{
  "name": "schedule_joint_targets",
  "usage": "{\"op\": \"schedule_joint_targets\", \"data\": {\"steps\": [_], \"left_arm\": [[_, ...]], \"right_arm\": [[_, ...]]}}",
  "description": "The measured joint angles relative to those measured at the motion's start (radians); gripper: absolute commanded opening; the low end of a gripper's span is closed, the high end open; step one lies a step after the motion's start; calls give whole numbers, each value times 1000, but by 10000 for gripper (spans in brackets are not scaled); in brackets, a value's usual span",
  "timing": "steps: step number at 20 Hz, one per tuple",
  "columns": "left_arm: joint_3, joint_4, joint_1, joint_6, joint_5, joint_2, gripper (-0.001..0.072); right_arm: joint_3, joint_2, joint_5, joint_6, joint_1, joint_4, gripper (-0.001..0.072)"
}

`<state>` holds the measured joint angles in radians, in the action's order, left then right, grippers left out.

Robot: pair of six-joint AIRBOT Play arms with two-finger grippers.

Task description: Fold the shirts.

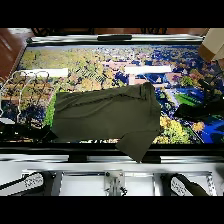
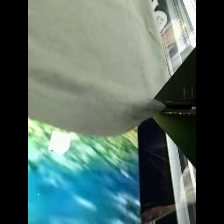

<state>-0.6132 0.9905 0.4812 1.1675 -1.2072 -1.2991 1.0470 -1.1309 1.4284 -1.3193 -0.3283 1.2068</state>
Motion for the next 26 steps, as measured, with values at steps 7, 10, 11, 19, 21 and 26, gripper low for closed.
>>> {"op": "schedule_joint_targets", "data": {"steps": [7,10,11,19,21,26], "left_arm": [[0,0,-8,14,-24,22,37],[0,-5,-8,15,-34,48,37],[0,-6,-8,19,-37,57,37],[-16,-39,-8,33,-42,85,36],[-59,-43,-7,33,-60,94,34],[-396,-158,-8,48,-55,282,34]], "right_arm": [[-281,0,-153,3,2,-66,501],[-365,-19,-258,6,2,-126,501],[-380,-34,-277,14,4,-147,501],[-390,-123,-454,41,141,-229,59],[-341,-113,-442,53,157,-237,58],[-22,74,-404,124,172,-232,58]]}}
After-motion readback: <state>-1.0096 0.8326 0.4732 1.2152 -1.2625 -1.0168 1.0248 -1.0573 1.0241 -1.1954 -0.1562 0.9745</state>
